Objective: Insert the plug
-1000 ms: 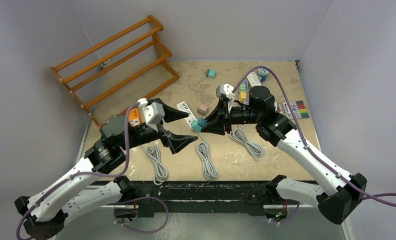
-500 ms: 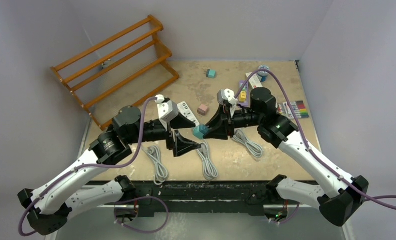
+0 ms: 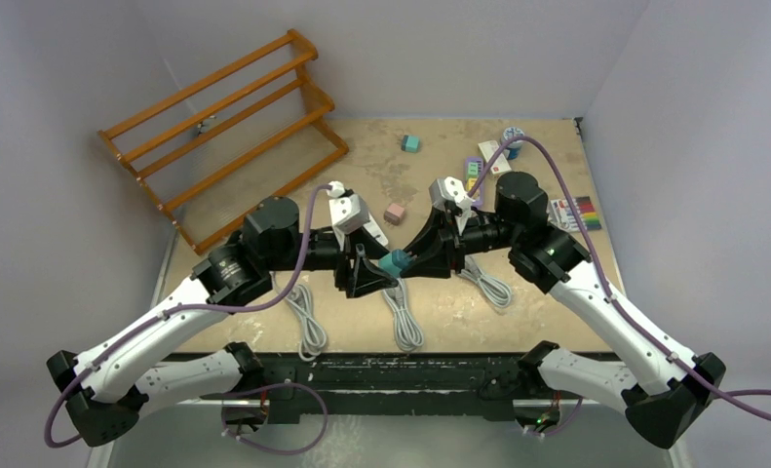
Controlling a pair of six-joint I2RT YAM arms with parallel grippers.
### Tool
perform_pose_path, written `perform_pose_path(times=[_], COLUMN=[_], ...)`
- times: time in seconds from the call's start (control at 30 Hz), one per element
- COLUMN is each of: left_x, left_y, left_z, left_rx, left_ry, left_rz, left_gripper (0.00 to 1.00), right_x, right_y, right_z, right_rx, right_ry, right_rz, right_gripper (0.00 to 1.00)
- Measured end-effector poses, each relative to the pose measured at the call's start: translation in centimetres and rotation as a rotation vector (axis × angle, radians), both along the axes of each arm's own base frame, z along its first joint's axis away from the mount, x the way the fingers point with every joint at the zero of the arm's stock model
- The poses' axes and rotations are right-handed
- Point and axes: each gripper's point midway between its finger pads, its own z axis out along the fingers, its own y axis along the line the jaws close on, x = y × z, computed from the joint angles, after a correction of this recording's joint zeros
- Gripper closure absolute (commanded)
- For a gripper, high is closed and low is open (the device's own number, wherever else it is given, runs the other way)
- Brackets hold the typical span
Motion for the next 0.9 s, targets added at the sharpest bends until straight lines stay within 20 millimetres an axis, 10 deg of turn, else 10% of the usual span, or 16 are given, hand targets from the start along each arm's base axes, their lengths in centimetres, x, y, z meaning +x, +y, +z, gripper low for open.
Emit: perform_pose_path(times=[0.27,0.4,0.63,0.9], left_x=[-0.5,-0.6,0.1,1.9], left_y=[-0.5,-0.5,-0.1,0.6], left_z=[-0.9,-0.8,0.6,3.4], left_rx=[0.030,0.027,-0.070,-0.336], left_ry=[0.018,0.015,-0.024,-0.047], left_rz=[-0.061,-0.064,0.011,0.170], left_gripper=[0.99,1.00,1.00,1.00], right_x=[-0.4,-0.5,0.1,1.0], right_y=[0.0,-0.1,0.3,0.1], right_z=[0.2,0.3,1.8,4.1], right_rx=[0.004,0.007,0.050,0.208], right_ry=[0.009,0.008,0.023,0.062], right_rz=[0.020,0.021,-0.020,-0.151], right_gripper=[1.00,1.00,0.40,0.39])
